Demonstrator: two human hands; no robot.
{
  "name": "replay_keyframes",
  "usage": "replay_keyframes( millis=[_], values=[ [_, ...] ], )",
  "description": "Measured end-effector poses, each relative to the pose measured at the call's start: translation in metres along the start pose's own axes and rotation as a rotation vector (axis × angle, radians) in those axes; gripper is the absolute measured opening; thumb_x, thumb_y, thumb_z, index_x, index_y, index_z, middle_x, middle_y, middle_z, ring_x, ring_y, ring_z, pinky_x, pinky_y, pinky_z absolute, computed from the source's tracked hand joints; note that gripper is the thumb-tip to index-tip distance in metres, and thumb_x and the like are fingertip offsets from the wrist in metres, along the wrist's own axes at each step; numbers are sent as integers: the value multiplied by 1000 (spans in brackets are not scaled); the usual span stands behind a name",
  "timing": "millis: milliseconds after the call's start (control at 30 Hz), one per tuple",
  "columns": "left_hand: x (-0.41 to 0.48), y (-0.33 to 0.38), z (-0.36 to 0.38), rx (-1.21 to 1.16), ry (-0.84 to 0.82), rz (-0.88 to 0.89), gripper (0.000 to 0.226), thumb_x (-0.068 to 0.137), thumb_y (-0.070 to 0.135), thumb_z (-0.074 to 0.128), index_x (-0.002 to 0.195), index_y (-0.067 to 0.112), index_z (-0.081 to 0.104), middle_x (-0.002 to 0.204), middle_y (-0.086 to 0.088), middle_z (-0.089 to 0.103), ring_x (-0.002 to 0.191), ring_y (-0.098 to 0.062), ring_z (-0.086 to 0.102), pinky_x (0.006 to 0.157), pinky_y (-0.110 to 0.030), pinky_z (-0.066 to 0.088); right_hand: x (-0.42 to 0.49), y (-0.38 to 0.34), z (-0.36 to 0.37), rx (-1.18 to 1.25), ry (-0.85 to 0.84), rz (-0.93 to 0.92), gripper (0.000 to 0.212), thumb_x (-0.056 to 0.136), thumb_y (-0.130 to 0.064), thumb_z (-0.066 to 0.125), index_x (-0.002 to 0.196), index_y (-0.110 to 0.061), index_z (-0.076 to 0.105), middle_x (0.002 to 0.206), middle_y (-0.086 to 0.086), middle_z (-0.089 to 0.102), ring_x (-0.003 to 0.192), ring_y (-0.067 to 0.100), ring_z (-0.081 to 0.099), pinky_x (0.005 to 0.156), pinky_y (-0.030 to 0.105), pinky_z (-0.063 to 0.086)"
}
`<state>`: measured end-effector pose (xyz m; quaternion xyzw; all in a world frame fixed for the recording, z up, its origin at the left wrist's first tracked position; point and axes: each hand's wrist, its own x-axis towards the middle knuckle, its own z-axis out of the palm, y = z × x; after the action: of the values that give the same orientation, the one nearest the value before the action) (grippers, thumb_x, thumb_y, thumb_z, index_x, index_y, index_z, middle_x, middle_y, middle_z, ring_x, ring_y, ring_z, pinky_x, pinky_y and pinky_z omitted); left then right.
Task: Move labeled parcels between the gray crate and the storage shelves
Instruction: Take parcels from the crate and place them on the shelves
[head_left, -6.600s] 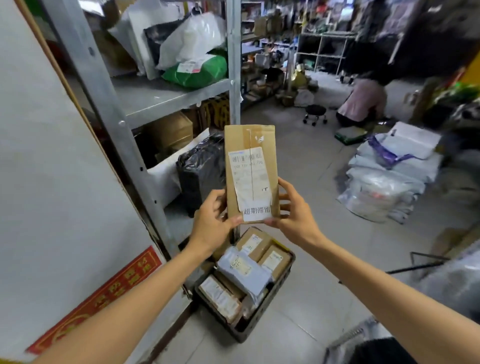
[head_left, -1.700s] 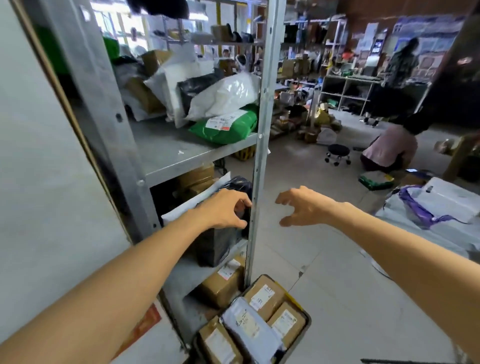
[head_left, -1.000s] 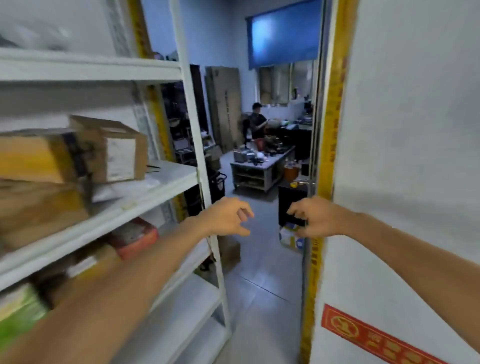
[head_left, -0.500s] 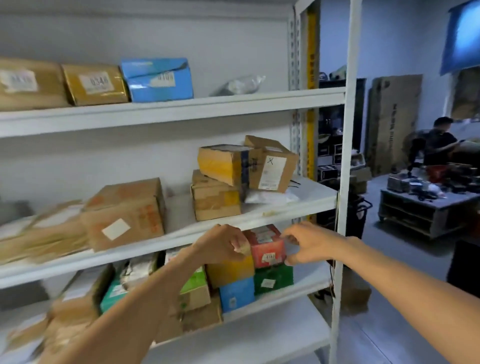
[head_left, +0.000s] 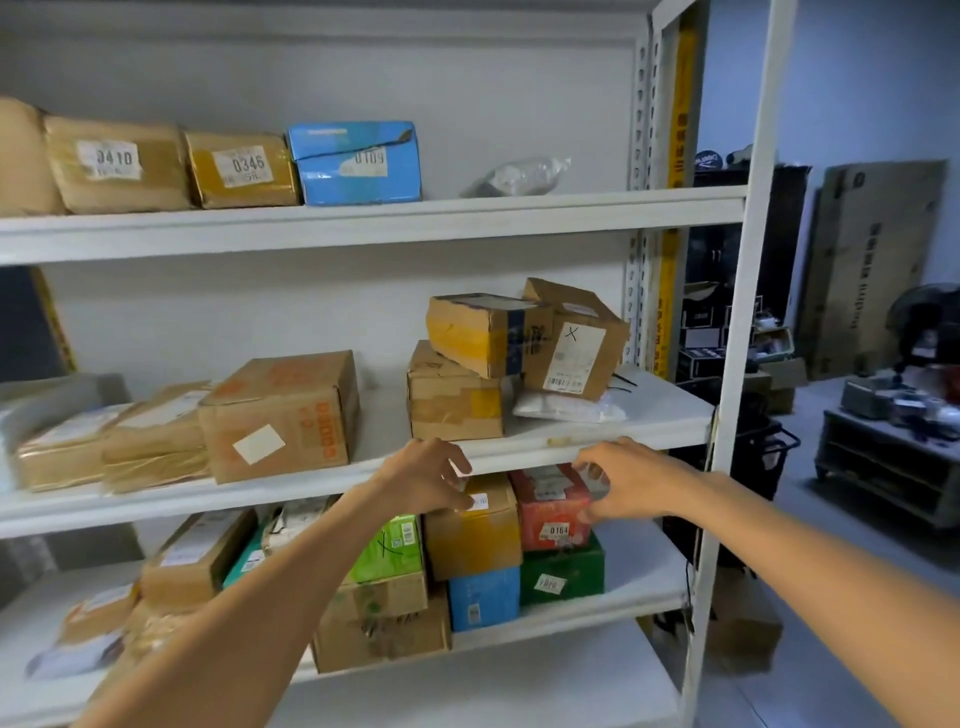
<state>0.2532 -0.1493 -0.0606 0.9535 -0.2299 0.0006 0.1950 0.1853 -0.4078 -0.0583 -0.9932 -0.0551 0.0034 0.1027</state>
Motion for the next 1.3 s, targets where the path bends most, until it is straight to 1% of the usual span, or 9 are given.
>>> replay_keyframes(
  millis=[133,400,633,733,867,1033,1133,1200,1300],
  values=[
    [21,-6,-17,-21,68,-15,40,74,35,80,110,27,67,97,10,67,90,-13,65,88,-35,53,17,3,-9,-70,4,18,69,73,-51,74,133,-27,49,126,-3,53,109,18,55,90,37,50],
    [77,-20,-64,30,193,-1,47,74,40,80,116,24,63,108,5,66,94,-16,63,88,-33,53,70,6,-52,-74,157,89,80,76,-53,73,142,-20,41,136,4,50,119,22,52,95,39,48],
    [123,-21,-78,72,255,36,55,73,45,79,120,25,60,114,2,65,96,-17,63,85,-34,56,109,6,-83,-123,269,73,62,81,-46,70,131,-17,48,121,4,59,107,23,58,85,39,52],
    [139,-17,-77,58,287,15,66,71,46,81,127,26,53,116,2,65,100,-19,62,87,-36,55,129,9,-91,-41,344,55,65,80,-45,73,130,-14,47,102,2,62,94,20,62,87,41,52],
    [156,-10,-74,29,300,-13,85,67,50,82,138,25,42,127,0,61,107,-23,60,90,-41,54,145,9,-99,35,388,51,81,86,-41,69,146,-5,29,128,11,56,115,25,56,89,35,47],
    [166,0,-68,-18,290,2,85,69,45,83,138,22,40,134,-2,55,115,-25,55,94,-38,51,170,11,-101,303,337,18,48,85,-33,71,120,-11,45,98,1,62,85,15,61,64,26,46],
    [168,2,-66,-164,266,-22,70,70,43,83,126,23,46,129,-2,54,108,-21,53,87,-30,47,180,5,-90,518,339,-22,55,80,-30,77,118,-15,40,106,2,57,104,23,58,75,30,47],
    [167,0,-66,-262,290,-53,67,71,44,81,125,19,50,125,-2,55,105,-20,53,82,-28,44,182,-3,-85,647,344,-18,55,79,-38,77,114,-15,42,107,2,56,101,21,57,77,31,46],
    [160,-9,-65,-475,322,-56,79,69,41,83,135,16,48,129,-2,56,117,-23,54,97,-36,48,178,-17,-84,793,354,11,52,73,-61,70,86,-20,41,95,8,59,85,21,60,69,39,51]
  ],
)
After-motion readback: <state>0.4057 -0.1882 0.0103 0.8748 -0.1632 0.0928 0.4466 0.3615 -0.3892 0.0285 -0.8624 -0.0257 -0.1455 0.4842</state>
